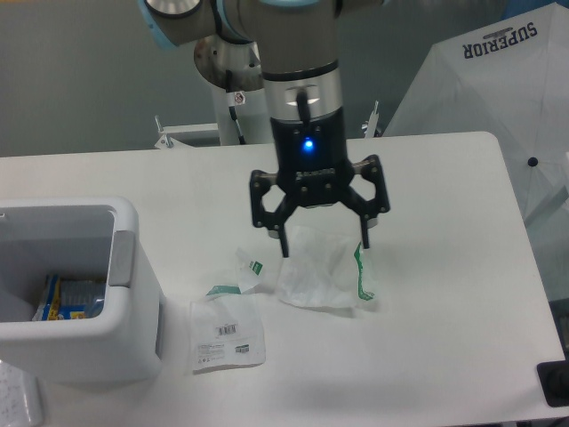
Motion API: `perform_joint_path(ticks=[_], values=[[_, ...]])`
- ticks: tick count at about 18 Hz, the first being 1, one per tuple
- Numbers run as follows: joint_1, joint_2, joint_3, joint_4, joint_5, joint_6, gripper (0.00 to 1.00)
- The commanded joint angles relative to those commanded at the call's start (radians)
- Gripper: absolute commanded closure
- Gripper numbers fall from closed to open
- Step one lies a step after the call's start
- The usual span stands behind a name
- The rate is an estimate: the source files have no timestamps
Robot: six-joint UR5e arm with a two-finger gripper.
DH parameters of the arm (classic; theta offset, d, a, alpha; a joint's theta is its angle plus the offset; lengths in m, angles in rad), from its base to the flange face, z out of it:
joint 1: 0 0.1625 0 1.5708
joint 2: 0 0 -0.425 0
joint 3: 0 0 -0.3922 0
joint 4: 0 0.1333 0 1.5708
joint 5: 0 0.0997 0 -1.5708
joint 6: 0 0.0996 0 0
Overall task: Place the trash in the trash can
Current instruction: 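Move the open gripper over the labeled clear plastic bag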
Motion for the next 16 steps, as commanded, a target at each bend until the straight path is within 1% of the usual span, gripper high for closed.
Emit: perform_joint_path(ticks=[2, 5, 6, 8, 10, 11, 13, 16], values=[[0.003, 0.002, -0.015, 0.002, 0.012, 0.075, 0.00], [0.005, 0.000, -0.029, 0.005, 0.014, 0.095, 0.00], [0.006, 0.000, -0.037, 0.017, 0.014, 0.091, 0.00], [0.035, -0.002, -0.048, 0.046, 0.000, 0.094, 0.00], [0.037, -0.003, -0.069, 0.072, -0.009, 0.083, 0.00], [0.040, -0.008, -0.090, 0.075, -0.011, 0.054, 0.00], [0.041, 0.003, -0.144, 0.072, -0.006, -0.010, 0.00], [0.046, 0.052, -0.294, 0.072, 0.017, -0.004, 0.00]])
